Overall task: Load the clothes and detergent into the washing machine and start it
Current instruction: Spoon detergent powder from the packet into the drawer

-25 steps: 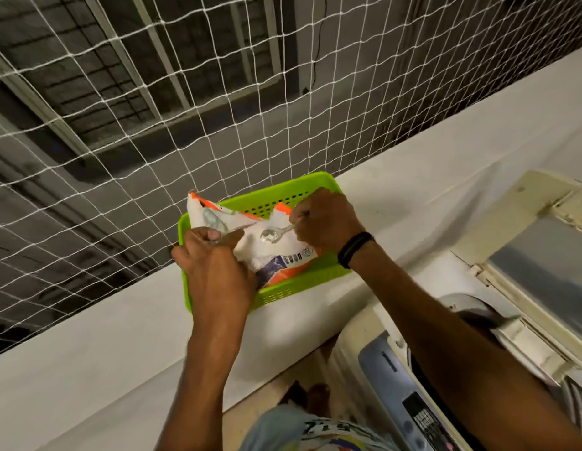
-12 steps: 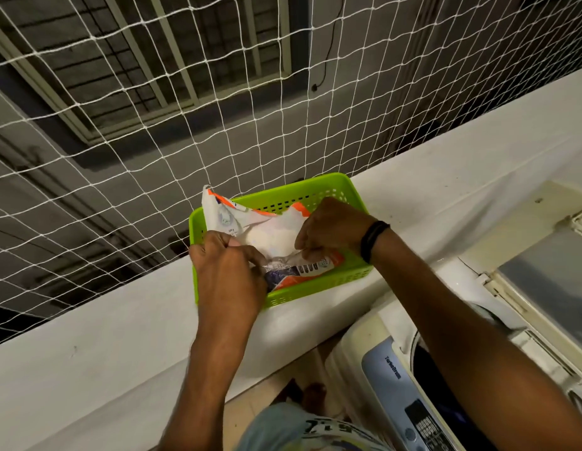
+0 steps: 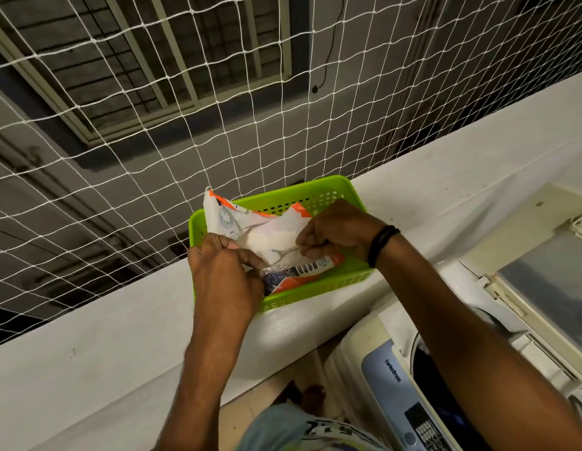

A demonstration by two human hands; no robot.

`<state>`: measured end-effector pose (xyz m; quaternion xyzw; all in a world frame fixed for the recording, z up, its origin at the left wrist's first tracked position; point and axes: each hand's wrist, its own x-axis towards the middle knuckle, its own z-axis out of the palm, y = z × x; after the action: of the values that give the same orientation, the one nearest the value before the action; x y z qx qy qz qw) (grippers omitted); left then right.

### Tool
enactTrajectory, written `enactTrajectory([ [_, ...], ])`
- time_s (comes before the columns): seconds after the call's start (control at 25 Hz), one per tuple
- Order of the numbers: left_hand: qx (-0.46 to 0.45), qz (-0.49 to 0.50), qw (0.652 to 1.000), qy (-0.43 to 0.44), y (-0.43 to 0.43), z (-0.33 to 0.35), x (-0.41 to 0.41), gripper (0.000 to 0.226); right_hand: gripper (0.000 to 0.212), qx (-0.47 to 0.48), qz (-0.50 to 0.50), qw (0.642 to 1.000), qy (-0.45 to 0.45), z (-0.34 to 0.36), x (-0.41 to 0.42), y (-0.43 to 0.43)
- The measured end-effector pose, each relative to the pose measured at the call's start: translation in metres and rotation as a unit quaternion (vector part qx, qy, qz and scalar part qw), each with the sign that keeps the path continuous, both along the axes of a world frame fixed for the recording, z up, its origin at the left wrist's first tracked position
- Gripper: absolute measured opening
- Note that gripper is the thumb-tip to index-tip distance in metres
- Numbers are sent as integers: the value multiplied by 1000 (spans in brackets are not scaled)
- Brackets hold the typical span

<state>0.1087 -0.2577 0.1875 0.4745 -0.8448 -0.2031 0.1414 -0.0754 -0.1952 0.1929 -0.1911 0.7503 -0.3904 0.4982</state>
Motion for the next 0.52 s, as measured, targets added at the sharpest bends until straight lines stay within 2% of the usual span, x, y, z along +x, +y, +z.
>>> enactTrajectory([
  [0.28, -3, -1, 1000, -12, 0, -2, 1, 19, 16, -47, -55, 997, 40, 4, 4, 7],
  [0.52, -10, -17, 1000, 0, 2, -5, 1, 26, 19, -97, -101, 990, 20, 17, -2, 25],
])
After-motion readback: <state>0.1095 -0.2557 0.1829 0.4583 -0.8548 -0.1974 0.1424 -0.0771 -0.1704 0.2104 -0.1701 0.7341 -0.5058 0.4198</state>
